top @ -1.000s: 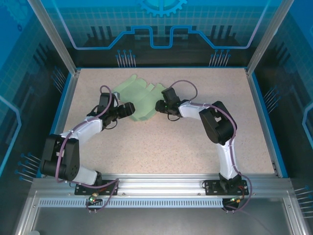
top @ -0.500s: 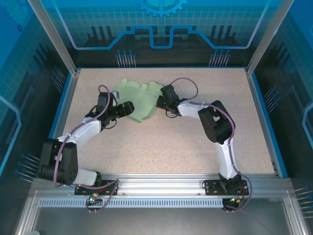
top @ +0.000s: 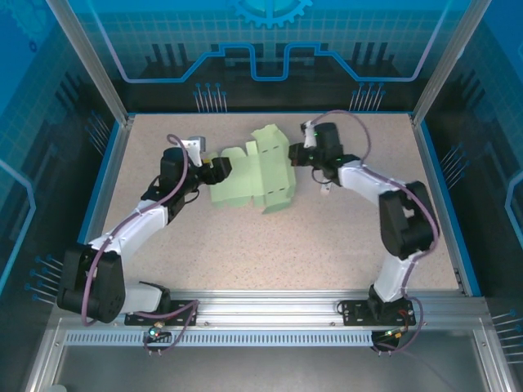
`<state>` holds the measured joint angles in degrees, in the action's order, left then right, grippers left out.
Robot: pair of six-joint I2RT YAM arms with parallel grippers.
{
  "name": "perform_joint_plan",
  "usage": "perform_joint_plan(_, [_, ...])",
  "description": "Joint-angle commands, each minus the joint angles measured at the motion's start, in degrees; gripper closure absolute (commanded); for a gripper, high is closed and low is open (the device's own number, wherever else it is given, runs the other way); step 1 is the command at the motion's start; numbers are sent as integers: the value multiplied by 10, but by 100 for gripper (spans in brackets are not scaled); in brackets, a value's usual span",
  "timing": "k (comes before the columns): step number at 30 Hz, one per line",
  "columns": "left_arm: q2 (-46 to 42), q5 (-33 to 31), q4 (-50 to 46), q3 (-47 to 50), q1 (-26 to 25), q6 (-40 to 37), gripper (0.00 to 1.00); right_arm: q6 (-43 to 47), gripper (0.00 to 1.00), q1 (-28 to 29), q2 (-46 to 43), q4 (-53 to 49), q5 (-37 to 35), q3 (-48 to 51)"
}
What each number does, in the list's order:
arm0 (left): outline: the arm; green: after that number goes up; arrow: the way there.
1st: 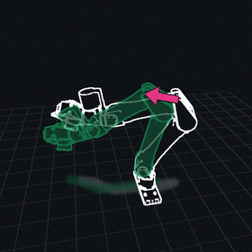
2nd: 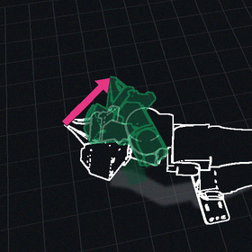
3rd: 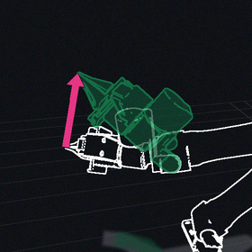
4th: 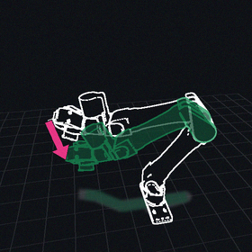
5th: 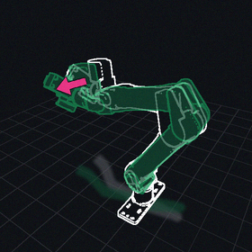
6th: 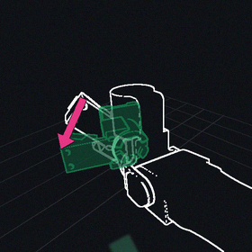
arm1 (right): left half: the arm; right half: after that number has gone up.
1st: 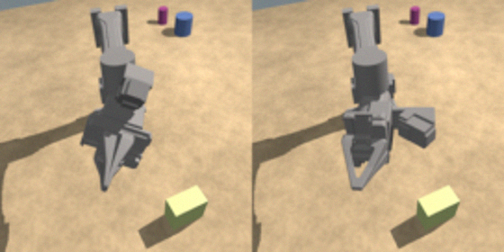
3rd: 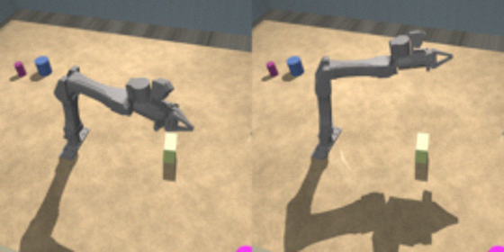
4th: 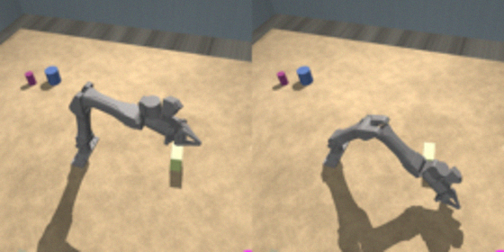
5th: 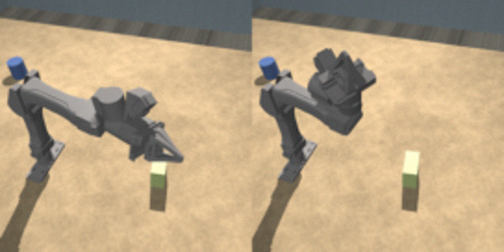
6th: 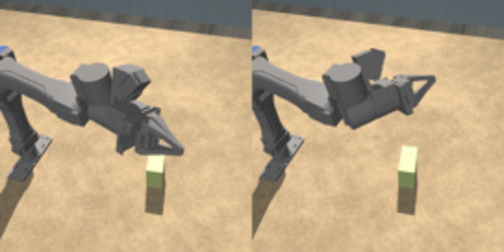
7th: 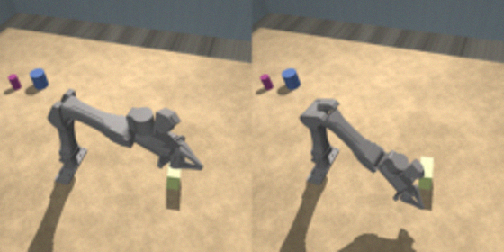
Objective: Fold the paper box
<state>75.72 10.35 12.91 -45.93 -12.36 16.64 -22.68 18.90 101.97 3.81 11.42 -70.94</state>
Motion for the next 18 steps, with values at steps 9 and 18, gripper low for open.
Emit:
perform_joint_plan(9, [87,177,-12,-160,-26,-337,18,287,100,-46,-157,-184,187,-9])
perform_joint_plan(18, [153,268,-213,-286,-40,-500,18,341,100,-40,-176,-212,264,-24])
